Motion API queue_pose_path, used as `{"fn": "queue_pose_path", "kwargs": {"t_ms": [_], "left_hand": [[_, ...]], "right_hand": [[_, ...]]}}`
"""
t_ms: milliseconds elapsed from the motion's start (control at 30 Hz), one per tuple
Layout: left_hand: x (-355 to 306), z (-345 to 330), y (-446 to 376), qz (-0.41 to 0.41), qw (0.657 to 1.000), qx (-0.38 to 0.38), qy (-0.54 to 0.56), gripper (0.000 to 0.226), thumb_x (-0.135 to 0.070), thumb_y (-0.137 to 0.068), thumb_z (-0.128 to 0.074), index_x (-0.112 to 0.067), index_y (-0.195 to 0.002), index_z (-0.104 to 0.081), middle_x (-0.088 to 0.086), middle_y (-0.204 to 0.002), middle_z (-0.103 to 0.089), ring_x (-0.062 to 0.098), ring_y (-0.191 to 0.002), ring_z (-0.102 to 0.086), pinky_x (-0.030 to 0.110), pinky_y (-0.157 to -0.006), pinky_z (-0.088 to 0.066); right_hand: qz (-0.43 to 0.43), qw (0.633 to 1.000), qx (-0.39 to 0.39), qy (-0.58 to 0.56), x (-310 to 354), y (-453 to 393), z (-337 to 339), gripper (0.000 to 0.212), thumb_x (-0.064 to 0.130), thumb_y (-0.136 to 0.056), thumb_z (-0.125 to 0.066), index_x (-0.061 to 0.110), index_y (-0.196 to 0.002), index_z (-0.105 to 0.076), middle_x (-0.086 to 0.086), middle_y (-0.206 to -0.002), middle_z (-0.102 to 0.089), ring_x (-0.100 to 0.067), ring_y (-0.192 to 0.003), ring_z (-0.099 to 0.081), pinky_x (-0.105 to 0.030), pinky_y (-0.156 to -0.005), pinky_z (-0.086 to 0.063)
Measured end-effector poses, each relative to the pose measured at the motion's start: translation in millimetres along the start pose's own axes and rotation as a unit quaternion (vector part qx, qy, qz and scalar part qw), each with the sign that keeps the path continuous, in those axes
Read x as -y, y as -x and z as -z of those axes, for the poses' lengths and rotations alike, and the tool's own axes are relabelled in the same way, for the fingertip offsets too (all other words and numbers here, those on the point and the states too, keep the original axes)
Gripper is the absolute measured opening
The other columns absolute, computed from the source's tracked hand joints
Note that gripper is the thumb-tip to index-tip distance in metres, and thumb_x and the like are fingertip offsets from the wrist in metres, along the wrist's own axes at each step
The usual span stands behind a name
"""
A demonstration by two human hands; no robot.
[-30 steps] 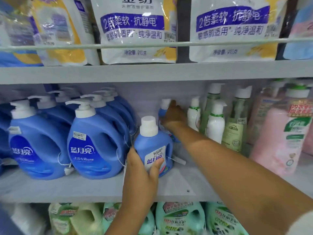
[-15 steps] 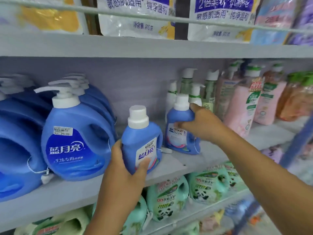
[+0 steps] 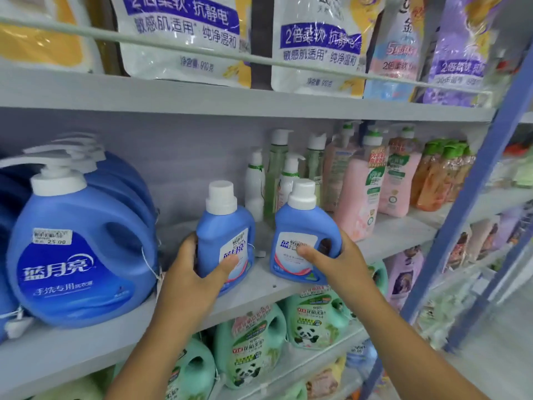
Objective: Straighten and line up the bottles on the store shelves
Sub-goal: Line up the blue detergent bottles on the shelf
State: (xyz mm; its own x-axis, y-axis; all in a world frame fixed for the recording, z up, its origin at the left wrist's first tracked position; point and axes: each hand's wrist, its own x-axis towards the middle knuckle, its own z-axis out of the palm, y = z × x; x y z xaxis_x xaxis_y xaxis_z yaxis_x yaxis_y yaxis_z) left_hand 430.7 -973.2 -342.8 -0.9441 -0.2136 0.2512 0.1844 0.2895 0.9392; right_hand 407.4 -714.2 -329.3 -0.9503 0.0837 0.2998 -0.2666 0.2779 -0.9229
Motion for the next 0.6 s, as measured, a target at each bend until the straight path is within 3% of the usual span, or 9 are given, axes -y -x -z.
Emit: {"fn": "queue_pose_path", "kwargs": {"t_ms": [100,233,367,467,533,600], "left_hand": [[-3.3,-4.9,-8.1,0.016,1.0,0.009,-0.013,0.037,-0.029,-0.083,-0.083,-0.047,-0.105,-0.06,-0.028,-0.098,-0.073,-0.009,-0.089,-0.069,0.025,-0.08,-0.054],[-13.7,-18.9,-25.8,0.032,0.997,-0.021,-0.069,0.033,-0.03,-0.082,-0.084,-0.04,-0.105,-0.062,-0.015,-0.103,-0.073,0.006,-0.092,-0.07,0.034,-0.085,-0.057],[-15.7,-45.4,-35.4,0.059,0.995,-0.069,-0.051,0.047,-0.03,-0.084,-0.083,-0.026,-0.126,-0.062,-0.004,-0.11,-0.074,0.012,-0.096,-0.072,0.034,-0.087,-0.057],[-13.3,-54.7,-43.0,0.077,0.992,-0.094,-0.032,0.053,-0.032,-0.086,-0.082,-0.029,-0.135,-0.061,0.0,-0.115,-0.075,0.017,-0.102,-0.073,0.039,-0.095,-0.058],[-14.5,-55.8,-42.5,0.081,0.992,-0.093,-0.037,0.054,-0.034,-0.088,-0.079,-0.032,-0.138,-0.059,-0.003,-0.119,-0.073,0.013,-0.105,-0.071,0.035,-0.091,-0.058],[-13.0,-54.9,-39.6,0.08,0.992,-0.096,-0.008,0.044,-0.028,-0.095,-0.072,-0.032,-0.137,-0.06,-0.01,-0.118,-0.072,0.0,-0.101,-0.07,0.021,-0.082,-0.057]], "right_hand": [[-0.002,0.999,0.039,-0.005,-5.6,-11.0,7.8,0.041,0.041,-0.078,-0.086,0.033,-0.113,-0.066,-0.001,-0.105,-0.075,-0.014,-0.096,-0.072,-0.048,-0.087,-0.06],[0.002,0.982,0.184,-0.031,-4.8,-27.2,29.5,0.041,0.03,-0.087,-0.08,0.033,-0.124,-0.062,0.008,-0.113,-0.075,-0.009,-0.104,-0.071,-0.04,-0.092,-0.059],[0.025,0.976,0.215,0.019,-11.5,-47.6,31.8,0.046,0.041,-0.087,-0.077,0.029,-0.125,-0.055,0.007,-0.111,-0.069,-0.009,-0.103,-0.067,-0.026,-0.084,-0.055],[0.032,0.974,0.224,0.032,-17.8,-63.9,19.7,0.047,0.047,-0.086,-0.076,0.03,-0.119,-0.048,0.014,-0.114,-0.065,-0.002,-0.104,-0.064,-0.018,-0.081,-0.052],[0.034,0.966,0.256,0.018,-22.4,-74.8,9.8,0.041,0.041,-0.092,-0.072,0.027,-0.123,-0.049,0.012,-0.116,-0.066,0.002,-0.102,-0.063,-0.009,-0.074,-0.049],[0.011,0.952,0.302,-0.04,-26.6,-82.8,-0.6,0.035,0.032,-0.096,-0.068,0.026,-0.128,-0.055,0.012,-0.118,-0.07,-0.005,-0.107,-0.066,-0.008,-0.078,-0.05]]}}
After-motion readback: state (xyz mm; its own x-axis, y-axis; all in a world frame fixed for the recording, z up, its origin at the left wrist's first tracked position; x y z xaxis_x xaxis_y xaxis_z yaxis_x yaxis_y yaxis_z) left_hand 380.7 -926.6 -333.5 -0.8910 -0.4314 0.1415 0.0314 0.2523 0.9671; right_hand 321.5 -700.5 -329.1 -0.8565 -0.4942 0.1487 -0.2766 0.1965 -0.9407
